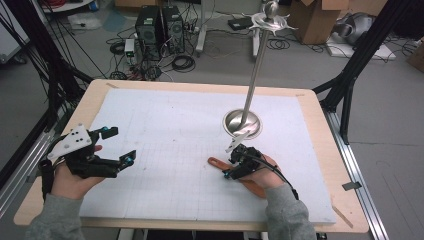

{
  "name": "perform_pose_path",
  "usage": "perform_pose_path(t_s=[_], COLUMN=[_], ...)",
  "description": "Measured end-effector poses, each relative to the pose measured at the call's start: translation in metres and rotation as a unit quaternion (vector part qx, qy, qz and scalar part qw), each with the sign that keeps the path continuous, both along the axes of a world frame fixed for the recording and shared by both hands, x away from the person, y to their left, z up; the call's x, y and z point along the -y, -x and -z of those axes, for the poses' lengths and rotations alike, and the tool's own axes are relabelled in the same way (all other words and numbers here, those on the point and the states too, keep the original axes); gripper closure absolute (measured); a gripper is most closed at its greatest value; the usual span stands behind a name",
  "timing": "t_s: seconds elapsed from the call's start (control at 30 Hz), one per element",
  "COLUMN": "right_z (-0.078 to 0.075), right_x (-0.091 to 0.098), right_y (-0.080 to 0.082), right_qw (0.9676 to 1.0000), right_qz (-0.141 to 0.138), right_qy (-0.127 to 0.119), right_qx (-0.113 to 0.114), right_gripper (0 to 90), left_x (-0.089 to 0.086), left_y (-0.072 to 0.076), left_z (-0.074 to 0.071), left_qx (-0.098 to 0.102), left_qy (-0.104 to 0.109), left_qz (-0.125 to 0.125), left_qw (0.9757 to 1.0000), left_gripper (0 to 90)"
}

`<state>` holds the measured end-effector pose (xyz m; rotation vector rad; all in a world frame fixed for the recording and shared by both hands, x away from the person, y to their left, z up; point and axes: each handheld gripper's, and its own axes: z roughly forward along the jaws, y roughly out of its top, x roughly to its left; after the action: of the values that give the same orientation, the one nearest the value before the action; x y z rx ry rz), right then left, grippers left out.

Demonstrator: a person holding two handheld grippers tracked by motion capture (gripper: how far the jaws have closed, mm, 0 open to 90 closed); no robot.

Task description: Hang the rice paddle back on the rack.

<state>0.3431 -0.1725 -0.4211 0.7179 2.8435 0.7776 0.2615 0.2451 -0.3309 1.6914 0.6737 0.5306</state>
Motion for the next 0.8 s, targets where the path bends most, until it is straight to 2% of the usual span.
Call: perform_pose_path(t_s=[0.13, 0.63, 0.8], right_z=[-0.0002, -0.0016, -0.0017], right_x=[-0.0003, 0.0006, 0.0009], right_y=[0.0013, 0.0048, 0.0051], right_qw=[1.0000, 1.0000, 1.0000], right_qz=[0.000, -0.002, -0.002], right_qy=[0.004, 0.007, 0.007], right_qx=[0.002, 0.001, 0.001], right_gripper=[47.6, 63.8, 64.4], left_x=[0.0001, 0.0024, 0.0027], left_y=[-0.0006, -0.0028, -0.0028], left_z=[0.0007, 0.0021, 0.0019], left_qx=[-0.001, -0.003, -0.004], left_qy=[0.001, -0.002, -0.001], left_qz=[-0.001, 0.003, 0.003], left_qw=[1.0000, 1.0000, 1.0000], left_gripper=[5.7, 5.6, 5.6])
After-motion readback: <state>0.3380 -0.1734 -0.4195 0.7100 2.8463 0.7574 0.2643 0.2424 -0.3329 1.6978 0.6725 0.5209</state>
